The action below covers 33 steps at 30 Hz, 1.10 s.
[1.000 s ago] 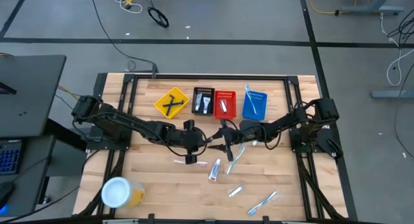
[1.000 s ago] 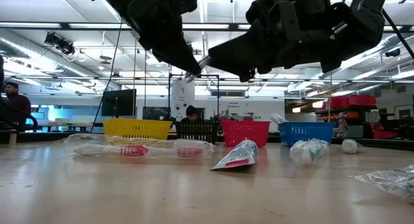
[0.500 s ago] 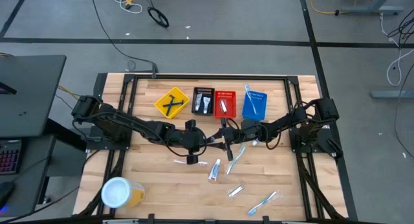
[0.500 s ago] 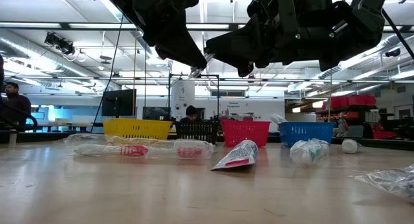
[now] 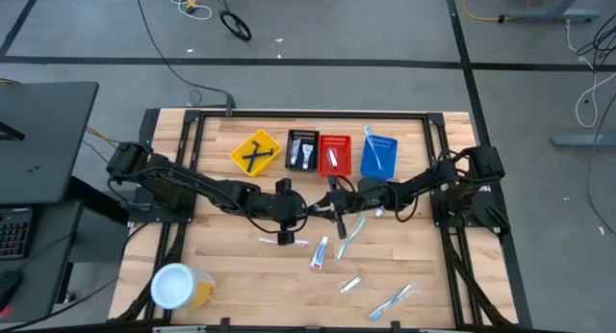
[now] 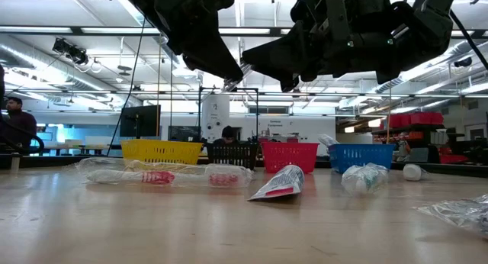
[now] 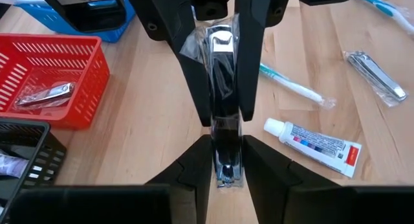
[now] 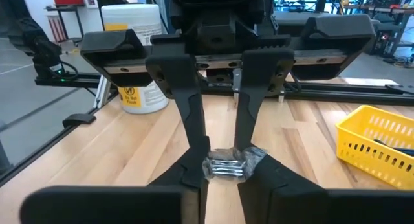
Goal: Pick & Place Travel size toiletries
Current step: Put the silver nail cutter into the red basket
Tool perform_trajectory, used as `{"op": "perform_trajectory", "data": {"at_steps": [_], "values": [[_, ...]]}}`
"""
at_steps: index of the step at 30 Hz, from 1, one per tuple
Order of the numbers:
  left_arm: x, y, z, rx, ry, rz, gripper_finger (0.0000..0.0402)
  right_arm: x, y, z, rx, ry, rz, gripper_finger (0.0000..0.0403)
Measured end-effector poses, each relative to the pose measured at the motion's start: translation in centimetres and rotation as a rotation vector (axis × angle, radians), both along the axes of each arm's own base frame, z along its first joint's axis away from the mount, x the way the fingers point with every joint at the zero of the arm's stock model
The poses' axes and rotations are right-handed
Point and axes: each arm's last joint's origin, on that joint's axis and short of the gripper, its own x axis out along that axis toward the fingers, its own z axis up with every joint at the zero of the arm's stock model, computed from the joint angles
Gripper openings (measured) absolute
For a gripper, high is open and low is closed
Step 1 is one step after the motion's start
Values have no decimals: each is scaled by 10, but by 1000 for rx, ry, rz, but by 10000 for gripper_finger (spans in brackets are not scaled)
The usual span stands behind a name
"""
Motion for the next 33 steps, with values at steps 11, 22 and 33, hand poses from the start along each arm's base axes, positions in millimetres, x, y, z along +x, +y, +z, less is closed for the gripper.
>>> {"op": "perform_trajectory", "data": {"at_steps": [11, 22, 33], "values": [[0, 1, 0, 9, -5, 11, 121, -1, 1, -8, 11, 84, 7, 59], [0, 4, 1, 71, -14, 87, 162, -11, -14, -6, -167, 208, -440, 58], [0, 3, 1, 61, -24, 92, 161, -28, -66, 10, -149, 158, -1062, 58]]}}
